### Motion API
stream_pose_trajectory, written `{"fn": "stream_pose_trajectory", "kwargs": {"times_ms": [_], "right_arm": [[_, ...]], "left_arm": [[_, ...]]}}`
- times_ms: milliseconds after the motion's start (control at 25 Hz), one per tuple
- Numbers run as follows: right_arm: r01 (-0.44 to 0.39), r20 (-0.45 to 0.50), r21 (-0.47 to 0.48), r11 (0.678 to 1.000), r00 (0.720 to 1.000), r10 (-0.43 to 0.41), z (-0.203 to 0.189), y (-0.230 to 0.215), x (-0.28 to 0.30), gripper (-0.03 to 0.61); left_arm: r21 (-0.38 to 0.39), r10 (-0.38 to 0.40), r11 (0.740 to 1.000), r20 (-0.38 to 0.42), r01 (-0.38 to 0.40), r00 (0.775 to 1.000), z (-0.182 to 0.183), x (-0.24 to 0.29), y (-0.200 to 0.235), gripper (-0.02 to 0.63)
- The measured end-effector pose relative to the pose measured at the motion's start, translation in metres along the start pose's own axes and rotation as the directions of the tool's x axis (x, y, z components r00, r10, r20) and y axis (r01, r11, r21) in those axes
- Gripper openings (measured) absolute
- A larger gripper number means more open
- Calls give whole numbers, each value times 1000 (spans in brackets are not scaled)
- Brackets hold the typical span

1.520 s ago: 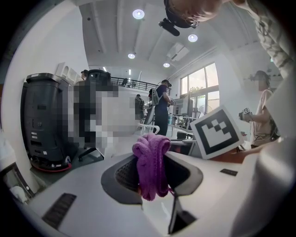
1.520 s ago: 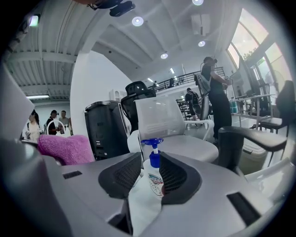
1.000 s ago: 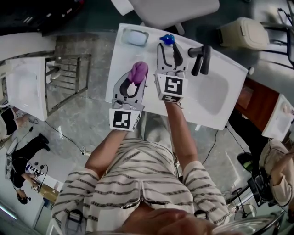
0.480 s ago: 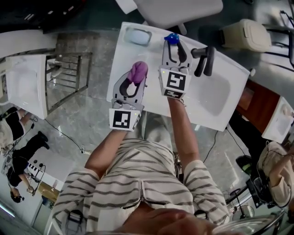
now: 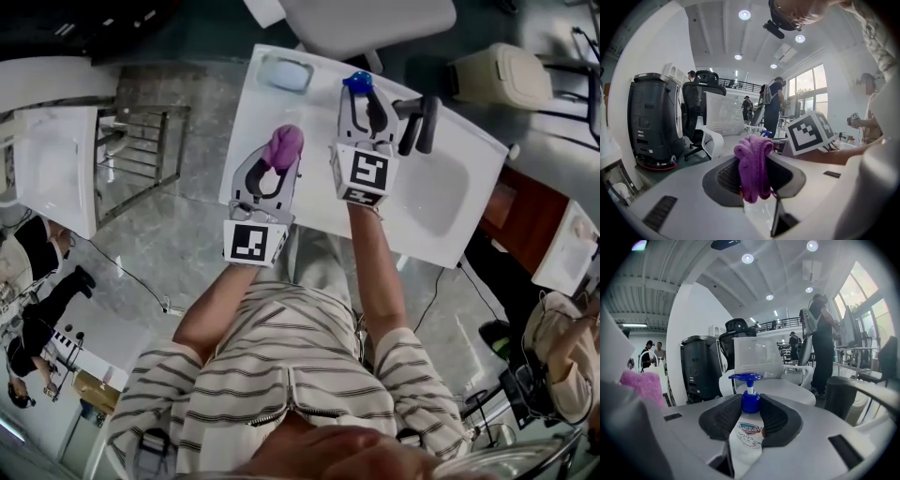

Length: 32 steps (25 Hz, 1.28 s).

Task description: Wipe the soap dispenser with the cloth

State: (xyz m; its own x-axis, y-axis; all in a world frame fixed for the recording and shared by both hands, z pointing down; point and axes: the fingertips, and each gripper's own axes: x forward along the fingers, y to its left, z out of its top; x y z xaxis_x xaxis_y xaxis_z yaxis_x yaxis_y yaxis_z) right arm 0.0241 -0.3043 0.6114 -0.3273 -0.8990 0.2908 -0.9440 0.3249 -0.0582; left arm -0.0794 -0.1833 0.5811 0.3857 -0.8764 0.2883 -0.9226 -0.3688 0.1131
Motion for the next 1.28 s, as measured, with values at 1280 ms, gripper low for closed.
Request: {"fn": "stream_pose_trajectory", "kwargs": {"times_ms": [1280], "right_arm": [[-158,89,20,987,984,155,141,49,-174,132]], "left_arm": [[134,-221,969,83,209,972,95,-86,-78,129]]}}
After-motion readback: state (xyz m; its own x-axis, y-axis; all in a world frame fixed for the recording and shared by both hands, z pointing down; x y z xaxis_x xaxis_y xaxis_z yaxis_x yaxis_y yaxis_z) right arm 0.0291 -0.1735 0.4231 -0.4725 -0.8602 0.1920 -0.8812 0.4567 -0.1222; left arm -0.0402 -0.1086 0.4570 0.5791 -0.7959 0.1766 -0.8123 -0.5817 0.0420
